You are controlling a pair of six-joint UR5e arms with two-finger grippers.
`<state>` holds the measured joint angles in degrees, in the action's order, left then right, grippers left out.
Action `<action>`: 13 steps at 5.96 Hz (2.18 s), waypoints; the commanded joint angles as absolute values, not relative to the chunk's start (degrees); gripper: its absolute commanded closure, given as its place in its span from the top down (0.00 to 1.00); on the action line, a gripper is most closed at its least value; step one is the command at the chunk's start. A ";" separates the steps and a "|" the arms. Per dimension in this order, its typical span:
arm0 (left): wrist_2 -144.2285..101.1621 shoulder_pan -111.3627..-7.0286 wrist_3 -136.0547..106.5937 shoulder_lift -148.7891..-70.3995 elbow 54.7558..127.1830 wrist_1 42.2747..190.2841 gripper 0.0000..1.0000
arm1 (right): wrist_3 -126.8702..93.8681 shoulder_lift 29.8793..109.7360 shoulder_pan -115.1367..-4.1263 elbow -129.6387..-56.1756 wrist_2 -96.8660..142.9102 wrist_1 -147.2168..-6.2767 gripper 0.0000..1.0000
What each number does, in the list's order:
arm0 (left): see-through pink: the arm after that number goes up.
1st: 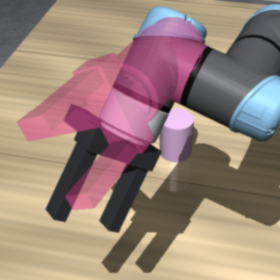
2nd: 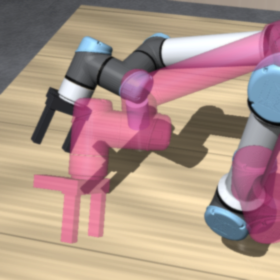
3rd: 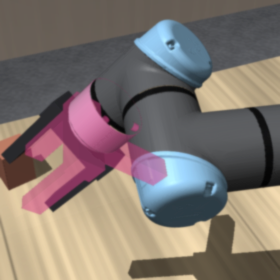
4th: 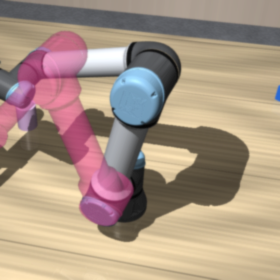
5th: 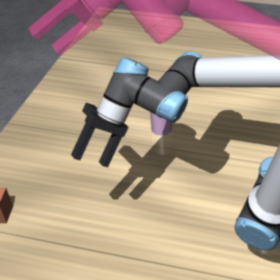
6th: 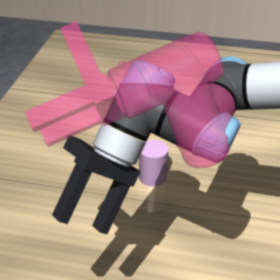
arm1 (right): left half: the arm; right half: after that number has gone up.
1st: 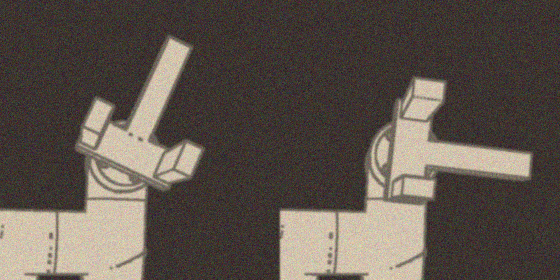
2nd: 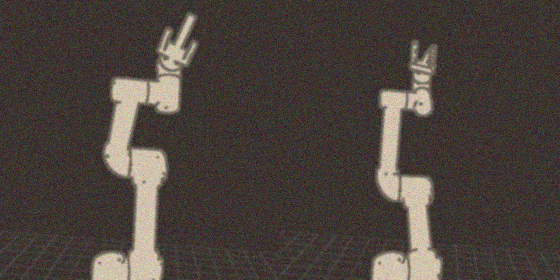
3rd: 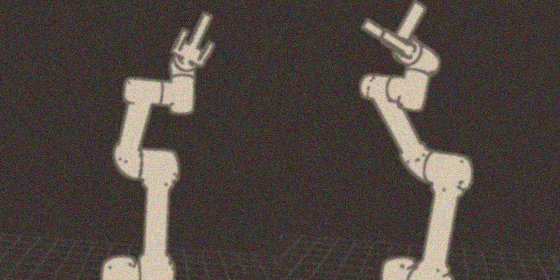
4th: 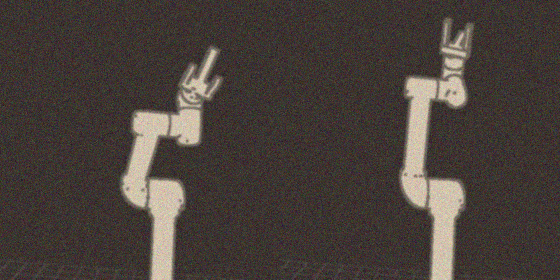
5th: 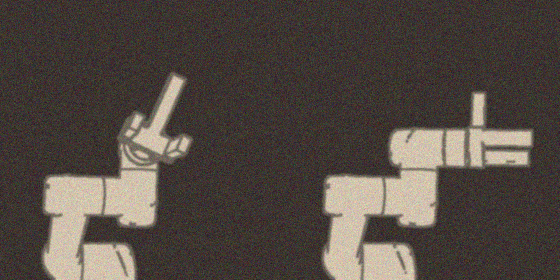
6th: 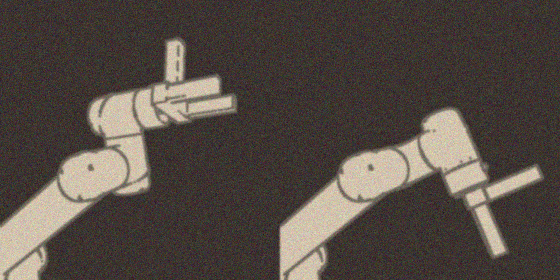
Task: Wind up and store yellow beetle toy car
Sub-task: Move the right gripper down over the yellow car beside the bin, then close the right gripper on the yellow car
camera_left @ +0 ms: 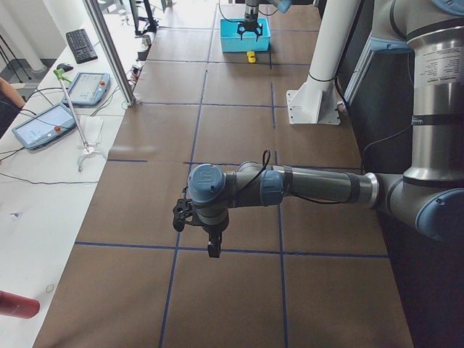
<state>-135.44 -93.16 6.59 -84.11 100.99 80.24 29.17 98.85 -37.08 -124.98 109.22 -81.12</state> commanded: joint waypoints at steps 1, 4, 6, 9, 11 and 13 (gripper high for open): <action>-135.44 -93.16 6.59 -84.11 100.99 80.24 1.00 | 31.03 99.05 -34.64 -124.28 105.74 -82.09 0.99; -135.44 -93.16 6.59 -84.11 100.99 80.24 1.00 | 30.94 98.09 -31.21 -120.86 105.29 -82.09 0.99; -135.44 -93.16 6.59 -84.11 100.99 80.24 1.00 | 30.94 96.95 -29.54 -119.19 104.34 -82.00 0.99; -135.44 -93.16 6.59 -84.11 100.99 80.24 1.00 | 31.11 95.63 -28.74 -116.55 102.31 -81.74 0.99; -135.35 -93.16 6.59 -84.02 100.99 80.24 1.00 | 31.03 95.28 -27.77 -115.31 101.95 -81.39 0.91; -135.35 -93.25 6.59 -84.02 100.99 80.24 1.00 | 31.02 95.27 -27.52 -115.32 102.04 -81.74 0.23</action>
